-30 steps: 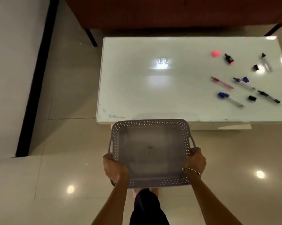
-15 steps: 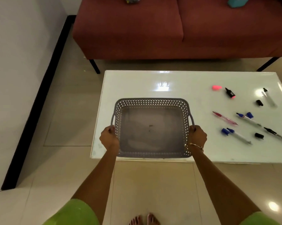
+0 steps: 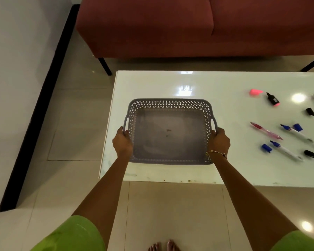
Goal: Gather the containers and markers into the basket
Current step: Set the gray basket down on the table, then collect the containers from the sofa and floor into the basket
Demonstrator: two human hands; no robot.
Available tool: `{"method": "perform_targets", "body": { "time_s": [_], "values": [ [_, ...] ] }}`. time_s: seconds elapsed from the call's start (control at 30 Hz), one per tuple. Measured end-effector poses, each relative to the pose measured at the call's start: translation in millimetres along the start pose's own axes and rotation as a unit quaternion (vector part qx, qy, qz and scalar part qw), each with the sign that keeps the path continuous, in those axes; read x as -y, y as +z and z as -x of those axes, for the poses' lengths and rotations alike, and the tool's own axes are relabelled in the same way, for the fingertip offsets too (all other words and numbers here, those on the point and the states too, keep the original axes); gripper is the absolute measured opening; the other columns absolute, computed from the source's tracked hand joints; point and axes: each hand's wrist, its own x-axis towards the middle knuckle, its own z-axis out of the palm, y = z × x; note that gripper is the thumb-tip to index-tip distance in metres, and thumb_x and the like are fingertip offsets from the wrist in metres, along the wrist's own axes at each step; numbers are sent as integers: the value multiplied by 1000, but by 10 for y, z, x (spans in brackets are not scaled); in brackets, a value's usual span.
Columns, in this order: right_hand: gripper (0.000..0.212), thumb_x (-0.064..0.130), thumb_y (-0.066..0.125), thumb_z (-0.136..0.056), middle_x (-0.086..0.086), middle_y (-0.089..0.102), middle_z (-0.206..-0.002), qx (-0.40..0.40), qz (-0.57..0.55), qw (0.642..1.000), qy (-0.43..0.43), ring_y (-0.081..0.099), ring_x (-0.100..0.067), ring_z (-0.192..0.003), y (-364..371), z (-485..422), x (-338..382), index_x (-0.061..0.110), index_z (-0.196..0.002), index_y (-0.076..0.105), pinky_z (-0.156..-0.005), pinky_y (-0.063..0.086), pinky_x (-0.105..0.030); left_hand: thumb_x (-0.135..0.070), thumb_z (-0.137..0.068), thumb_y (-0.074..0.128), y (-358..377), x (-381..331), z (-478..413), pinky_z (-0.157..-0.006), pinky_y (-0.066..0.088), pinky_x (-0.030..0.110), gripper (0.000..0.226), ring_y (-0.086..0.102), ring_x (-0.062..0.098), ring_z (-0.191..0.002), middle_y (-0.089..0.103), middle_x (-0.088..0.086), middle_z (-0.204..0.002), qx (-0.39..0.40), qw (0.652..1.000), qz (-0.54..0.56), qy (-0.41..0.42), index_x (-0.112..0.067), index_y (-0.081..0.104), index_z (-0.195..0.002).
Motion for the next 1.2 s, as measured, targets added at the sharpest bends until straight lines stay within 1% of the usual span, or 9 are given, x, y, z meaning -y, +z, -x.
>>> {"method": "perform_targets", "body": {
  "time_s": [0.1,0.23,0.4,0.53,0.63,0.8,0.93,1.07,1.2],
  "values": [
    [65,42,36,-91,-24,27,-148,-18,66,990,-124,25,-38,-137,40,148,37,1,-140,23,-112,23,-48,-37,-97,35,-9,-12,179,-115,11,51,64,15,33,-143,16,15,-156,46,989,-130,49,-8,7,-147],
    [77,57,23,-85,-22,17,-152,27,230,922,-309,12,-38,-141,112,503,262,7,-143,15,-115,10,-49,-52,-95,19,-184,116,388,-109,-15,48,70,-7,28,-145,-1,9,-158,58,941,-285,174,-12,-2,-147],
    [78,63,15,-86,-18,5,-155,103,271,869,-402,-1,-35,-143,327,1061,682,14,-145,7,-116,1,-50,-47,-91,6,-606,342,539,-113,-5,52,65,2,27,-145,6,8,-158,68,901,-337,264,-15,4,-148],
    [82,66,1,-83,-19,4,-155,143,263,858,-417,-1,-35,-143,567,1500,1100,13,-145,6,-117,-1,-51,-49,-91,15,-1067,576,442,-113,3,55,67,10,29,-145,12,10,-157,60,891,-367,262,-13,6,-147],
    [80,65,3,-84,-18,4,-155,152,249,855,-428,-2,-34,-143,781,1838,1426,14,-145,6,-116,-6,-48,-52,-91,16,-1426,701,201,-113,0,54,69,9,30,-145,11,11,-157,57,890,-379,247,-13,6,-147],
    [78,64,6,-86,-16,5,-155,163,230,863,-419,-3,-31,-143,1224,2293,2162,14,-145,8,-117,2,-50,-54,-90,10,-1977,774,-341,-113,-4,54,71,4,30,-145,6,11,-158,64,903,-362,223,-13,2,-147],
    [77,63,11,-86,-16,6,-156,160,235,883,-372,-2,-31,-144,1575,2362,2864,14,-145,8,-118,3,-51,-56,-88,8,-2447,690,-926,-113,-5,53,72,2,29,-145,3,11,-158,79,903,-351,236,-16,-1,-147],
    [81,66,2,-83,-15,7,-156,129,237,898,-348,0,-32,-144,1892,2210,3638,15,-146,8,-116,-1,-47,-56,-92,14,-2845,489,-1755,-114,-7,54,70,-5,26,-146,-3,9,-158,77,892,-357,267,-17,-6,-147],
    [76,64,18,-86,-15,10,-155,102,241,906,-332,3,-32,-144,2151,1895,4223,16,-145,11,-114,-5,-45,-53,-94,20,-3060,208,-2450,-114,-10,52,70,-10,25,-145,-8,8,-158,82,881,-363,290,-17,-10,-146]
  ]
}}
